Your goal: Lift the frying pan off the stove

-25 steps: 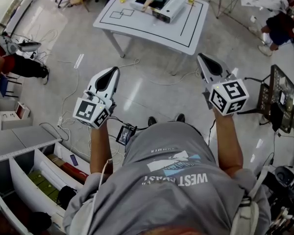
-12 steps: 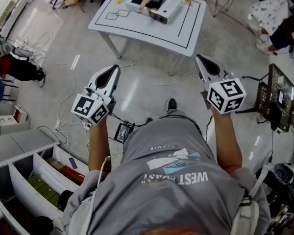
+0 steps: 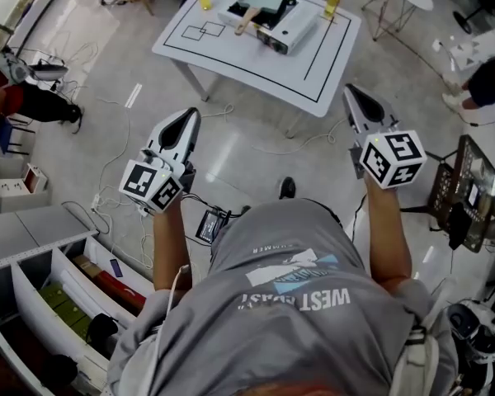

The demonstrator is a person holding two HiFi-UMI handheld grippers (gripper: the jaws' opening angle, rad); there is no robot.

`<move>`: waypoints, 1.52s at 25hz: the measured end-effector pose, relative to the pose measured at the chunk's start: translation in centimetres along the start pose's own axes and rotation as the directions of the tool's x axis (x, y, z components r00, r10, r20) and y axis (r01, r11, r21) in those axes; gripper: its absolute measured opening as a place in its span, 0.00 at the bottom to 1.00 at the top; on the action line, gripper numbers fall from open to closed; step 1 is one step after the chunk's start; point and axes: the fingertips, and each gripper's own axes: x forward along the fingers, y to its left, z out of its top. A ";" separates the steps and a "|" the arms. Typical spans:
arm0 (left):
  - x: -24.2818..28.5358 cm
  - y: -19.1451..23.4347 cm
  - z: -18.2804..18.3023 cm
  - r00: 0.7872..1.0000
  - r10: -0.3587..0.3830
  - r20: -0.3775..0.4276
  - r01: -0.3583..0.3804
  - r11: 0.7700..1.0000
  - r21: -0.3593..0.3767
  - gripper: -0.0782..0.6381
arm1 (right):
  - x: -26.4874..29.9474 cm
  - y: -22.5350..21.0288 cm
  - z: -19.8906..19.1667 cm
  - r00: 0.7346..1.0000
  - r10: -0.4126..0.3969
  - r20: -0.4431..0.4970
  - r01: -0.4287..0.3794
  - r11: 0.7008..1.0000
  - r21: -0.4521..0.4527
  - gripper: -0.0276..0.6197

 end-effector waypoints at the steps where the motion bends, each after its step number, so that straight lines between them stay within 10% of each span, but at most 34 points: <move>1: 0.5 0.1 -0.1 1.000 0.005 -0.002 -0.005 1.000 -0.002 0.11 | 0.7 -0.6 0.2 1.000 0.006 0.000 -0.006 1.000 0.000 0.06; 20: 6.6 3.8 0.6 0.986 0.158 -0.042 -0.157 0.987 0.037 0.11 | 11.5 -6.6 1.9 0.987 0.163 0.000 -0.163 0.987 -0.002 0.06; 38: 18.9 15.2 2.2 0.979 -0.195 -0.056 0.196 0.980 0.027 0.11 | 16.4 -8.5 3.7 0.988 -0.149 -0.025 0.150 0.987 0.051 0.06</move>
